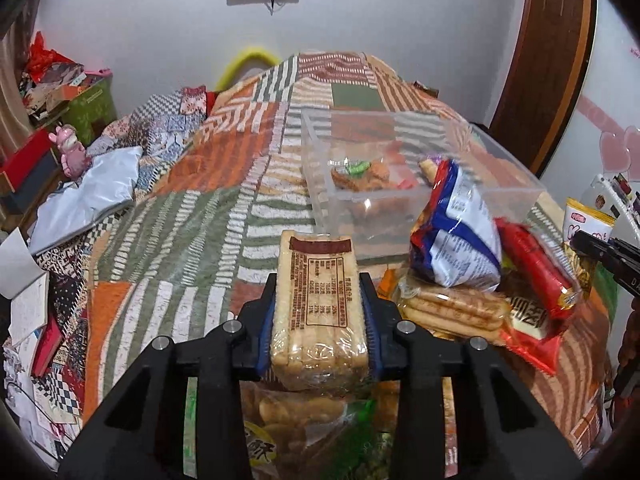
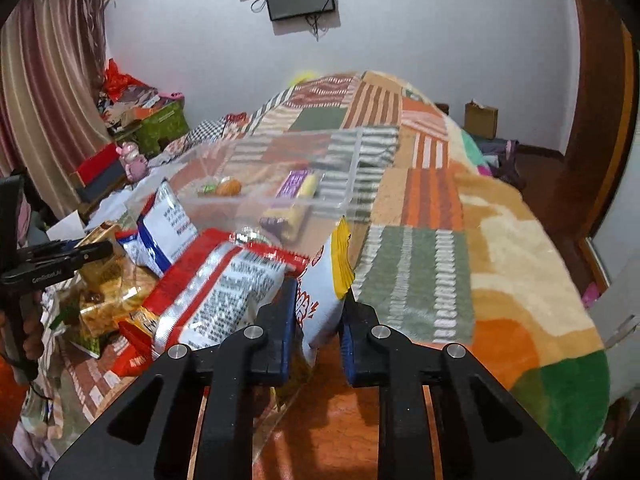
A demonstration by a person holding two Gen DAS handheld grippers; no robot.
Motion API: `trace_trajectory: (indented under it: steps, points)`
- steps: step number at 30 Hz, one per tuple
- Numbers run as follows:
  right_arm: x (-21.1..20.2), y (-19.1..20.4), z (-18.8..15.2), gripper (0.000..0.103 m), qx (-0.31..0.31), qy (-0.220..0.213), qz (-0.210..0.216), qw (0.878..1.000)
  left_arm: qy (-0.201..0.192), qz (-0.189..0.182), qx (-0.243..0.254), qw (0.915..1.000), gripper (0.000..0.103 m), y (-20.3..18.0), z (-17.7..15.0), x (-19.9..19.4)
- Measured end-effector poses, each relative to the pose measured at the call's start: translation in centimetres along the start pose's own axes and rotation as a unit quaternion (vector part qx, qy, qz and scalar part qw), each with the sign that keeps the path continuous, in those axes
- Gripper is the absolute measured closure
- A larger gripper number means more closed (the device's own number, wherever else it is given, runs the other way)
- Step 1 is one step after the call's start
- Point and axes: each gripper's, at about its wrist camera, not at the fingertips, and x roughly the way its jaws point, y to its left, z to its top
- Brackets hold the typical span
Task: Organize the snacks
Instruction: 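Lower both held snacks into the clear box and open both tools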
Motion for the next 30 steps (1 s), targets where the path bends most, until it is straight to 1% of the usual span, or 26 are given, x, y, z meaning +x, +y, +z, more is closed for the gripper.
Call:
trace_trajectory:
  steps: [4,10,18,24,30]
  points:
    - [-1.2,0.0,0.9,0.086,-0.005,-0.022,-0.012,1.0,-0.015,-0.002,0.001,0.9999,0.067,-0.2,0.5,-1.3]
    - [-2.5,0.4,2.7,0.086,-0.007,-0.055,-0.01,0.998,-0.035,-0.001,0.007,0.9994,0.067,-0.7,1.5,-2.8]
    - [-1.9,1.3,4.9,0.086,-0.019,-0.082,0.006,0.996,-0.064,-0.012,0.001,0.9979,0.067,-1.3,4.1,-3.6]
    - [-0.5,2.2,6.7,0.086,-0.027,-0.089,0.026,0.995,-0.075,-0.02,0.002,0.997,0.067,-2.3,6.1,-2.5]
    - [1.4,3.0,8.2,0.086,-0.039,-0.085,0.041,0.995,-0.066,-0.03,0.002,0.9974,0.067,-2.9,7.8,-0.4]
